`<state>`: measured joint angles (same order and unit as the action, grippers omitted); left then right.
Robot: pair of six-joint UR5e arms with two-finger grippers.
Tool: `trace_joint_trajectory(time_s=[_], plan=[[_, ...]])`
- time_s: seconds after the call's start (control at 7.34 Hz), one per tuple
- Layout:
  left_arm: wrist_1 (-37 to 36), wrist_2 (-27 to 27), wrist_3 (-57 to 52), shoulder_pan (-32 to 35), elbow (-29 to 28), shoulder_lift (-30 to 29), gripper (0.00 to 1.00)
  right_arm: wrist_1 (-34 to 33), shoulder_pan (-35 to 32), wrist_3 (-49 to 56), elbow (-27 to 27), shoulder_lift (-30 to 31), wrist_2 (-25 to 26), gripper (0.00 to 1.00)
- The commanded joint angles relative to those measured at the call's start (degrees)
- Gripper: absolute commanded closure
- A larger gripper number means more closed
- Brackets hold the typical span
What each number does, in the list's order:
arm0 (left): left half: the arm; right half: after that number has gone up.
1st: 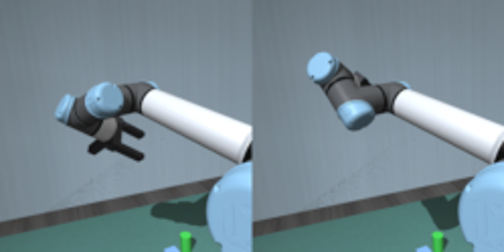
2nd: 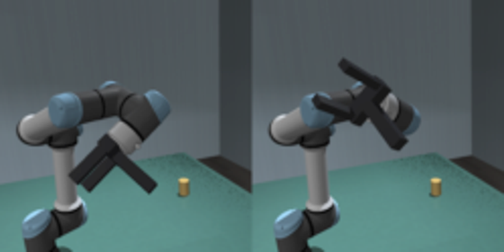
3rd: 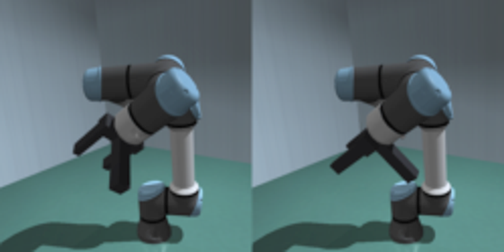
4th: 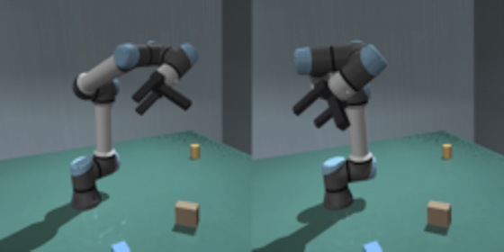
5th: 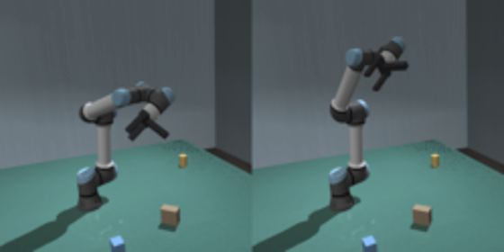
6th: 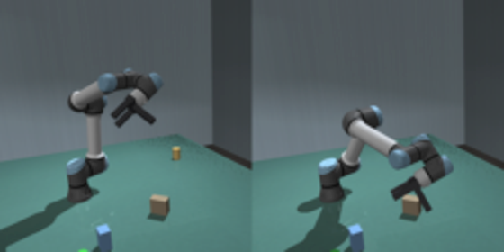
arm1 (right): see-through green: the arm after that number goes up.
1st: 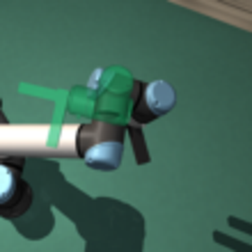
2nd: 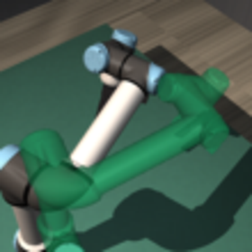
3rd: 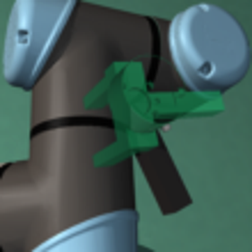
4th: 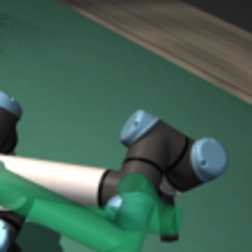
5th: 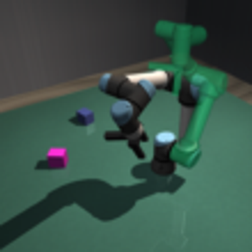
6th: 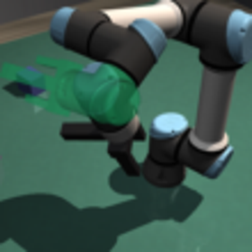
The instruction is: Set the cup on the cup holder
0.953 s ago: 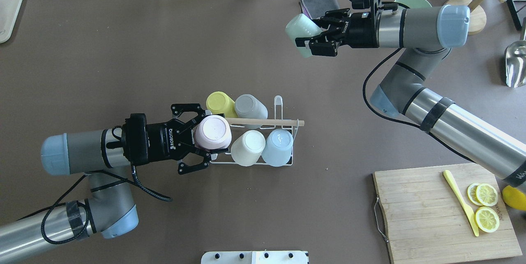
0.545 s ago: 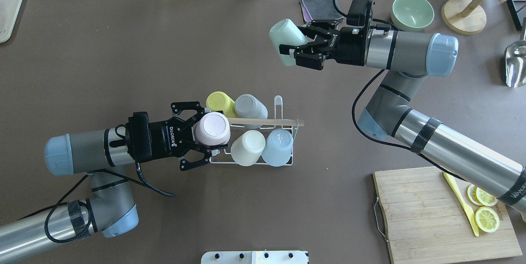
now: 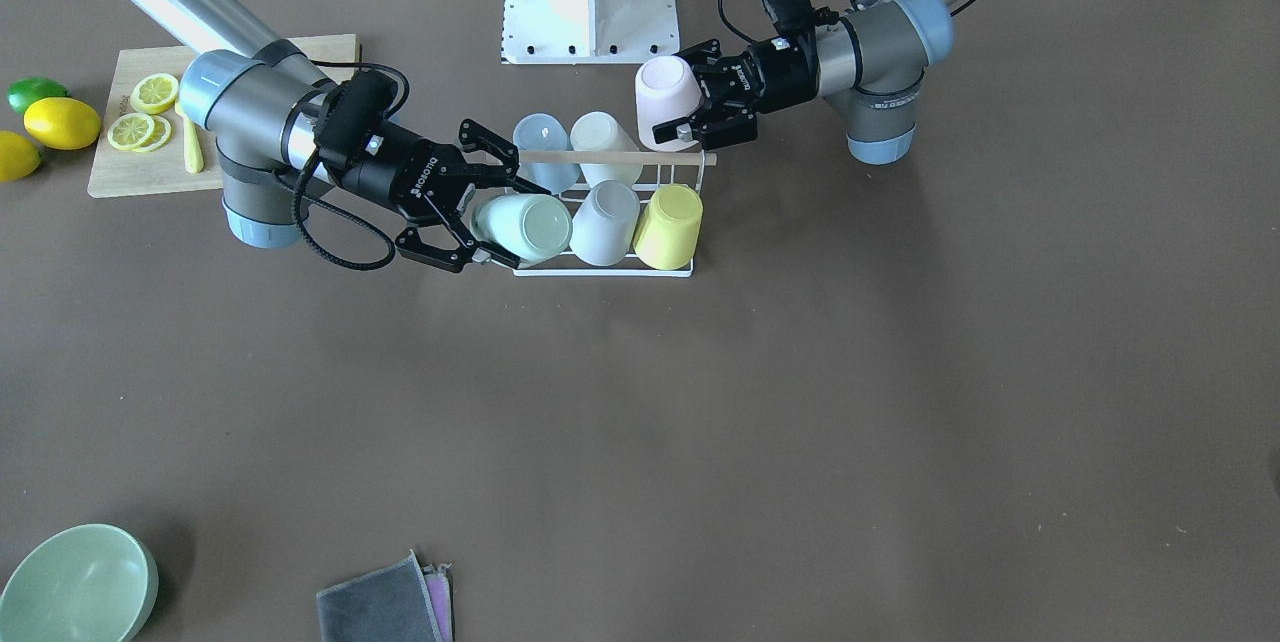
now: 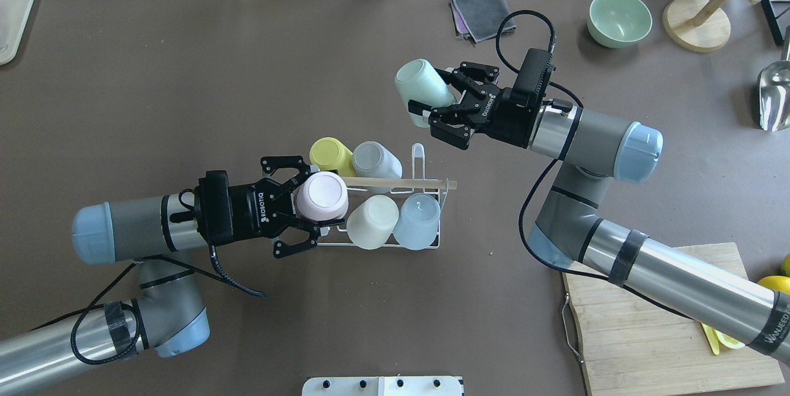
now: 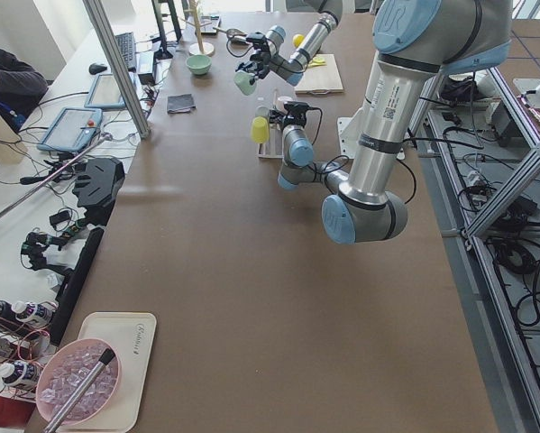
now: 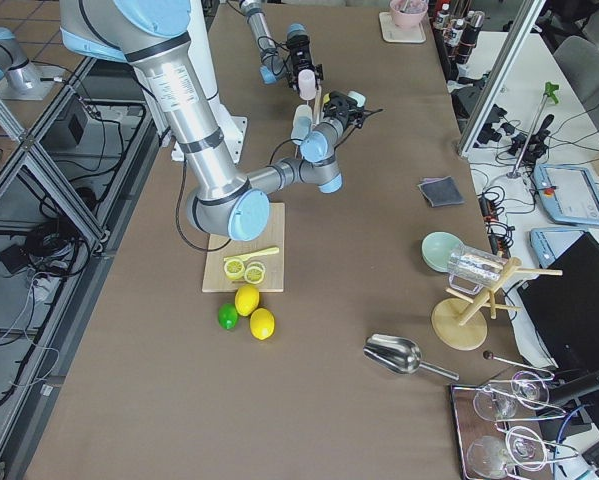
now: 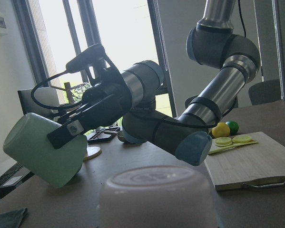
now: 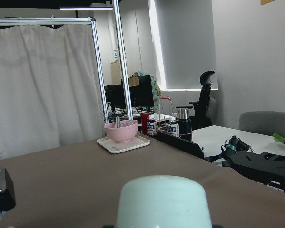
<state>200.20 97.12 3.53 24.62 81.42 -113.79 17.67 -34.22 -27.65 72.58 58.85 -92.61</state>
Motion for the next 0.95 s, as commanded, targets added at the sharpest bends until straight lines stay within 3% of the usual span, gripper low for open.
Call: trace_joint_trajectory(time_s=[0.0, 0.54, 0.82], plan=[[-0.08, 0.17, 0.07, -0.1, 0.05, -0.3, 0.02, 0.17, 2.75, 4.09, 1.15, 0.3, 4.01, 1.0], [0.01, 0.0, 0.42, -0.18, 0.14, -0.3, 0.02, -0.45, 4.86, 4.18, 1.95, 0.39, 2.96, 1.0], [0.01, 0.0, 0.51, -0.1, 0.06, -0.21, 0.02, -0.36, 3.47, 4.18, 1.6, 0.56, -2.11, 1.0]])
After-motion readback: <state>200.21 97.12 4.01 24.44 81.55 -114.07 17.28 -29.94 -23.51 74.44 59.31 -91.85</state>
